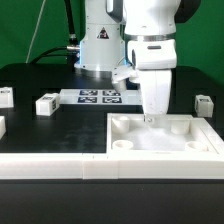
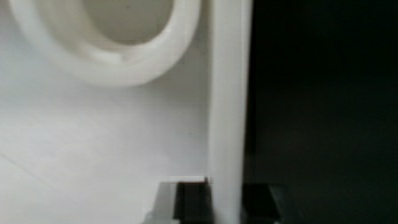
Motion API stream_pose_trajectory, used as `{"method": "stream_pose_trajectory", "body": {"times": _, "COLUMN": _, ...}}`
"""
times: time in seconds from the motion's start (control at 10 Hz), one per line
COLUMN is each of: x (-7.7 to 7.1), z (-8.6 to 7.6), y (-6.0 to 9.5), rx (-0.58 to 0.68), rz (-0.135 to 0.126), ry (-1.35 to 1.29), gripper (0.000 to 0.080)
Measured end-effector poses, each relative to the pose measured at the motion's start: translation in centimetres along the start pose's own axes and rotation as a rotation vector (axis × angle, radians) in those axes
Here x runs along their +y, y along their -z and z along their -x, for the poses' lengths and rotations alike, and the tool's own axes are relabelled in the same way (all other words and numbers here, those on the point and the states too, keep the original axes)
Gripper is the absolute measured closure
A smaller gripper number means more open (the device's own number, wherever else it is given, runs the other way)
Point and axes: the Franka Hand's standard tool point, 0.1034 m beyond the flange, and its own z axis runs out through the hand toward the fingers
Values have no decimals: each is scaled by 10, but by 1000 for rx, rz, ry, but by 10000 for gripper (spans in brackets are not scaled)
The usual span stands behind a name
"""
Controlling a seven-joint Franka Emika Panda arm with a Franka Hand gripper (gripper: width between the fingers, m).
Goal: Assemble one leg
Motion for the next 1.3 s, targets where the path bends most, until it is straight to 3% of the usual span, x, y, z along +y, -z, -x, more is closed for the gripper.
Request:
{"method": "stream_pose_trajectory", "body": {"times": 0.1, "x": 0, "z": 1, "y": 0, "rx": 0, "rz": -1, "ry": -1, "gripper": 651}}
{"method": "stream_pose_trajectory", "body": {"times": 0.2, "x": 0, "z": 1, "y": 0, "rx": 0, "rz": -1, "ry": -2, "gripper": 651}}
{"method": "stream_pose_trajectory", "body": {"times": 0.4, "x": 0, "z": 2, "y": 0, "rx": 0, "rz": -1, "ry": -3, "gripper": 377}}
{"method": "stream_pose_trajectory", "body": {"times": 0.5, "x": 0, "z": 2, "y": 0, "rx": 0, "rz": -1, "ry": -4, "gripper": 377}}
{"method": "stream_pose_trajectory", "body": {"times": 0.6, "x": 0, "z": 2, "y": 0, "rx": 0, "rz": -1, "ry": -4, "gripper": 213}}
{"method": "stream_pose_trajectory", "body": {"times": 0.7, "x": 0, "z": 2, "y": 0, "rx": 0, "rz": -1, "ry": -4, "gripper": 169}}
{"method": "stream_pose_trajectory", "body": {"times": 1.2, "x": 0, "z": 2, "y": 0, "rx": 0, "rz": 0, "ry": -8, "gripper": 151}}
{"method": "stream_pose_trajectory", "body": {"times": 1.3, "x": -1, "z": -5, "y": 12, "rx": -1, "rz": 15, "ry": -62, "gripper": 151}}
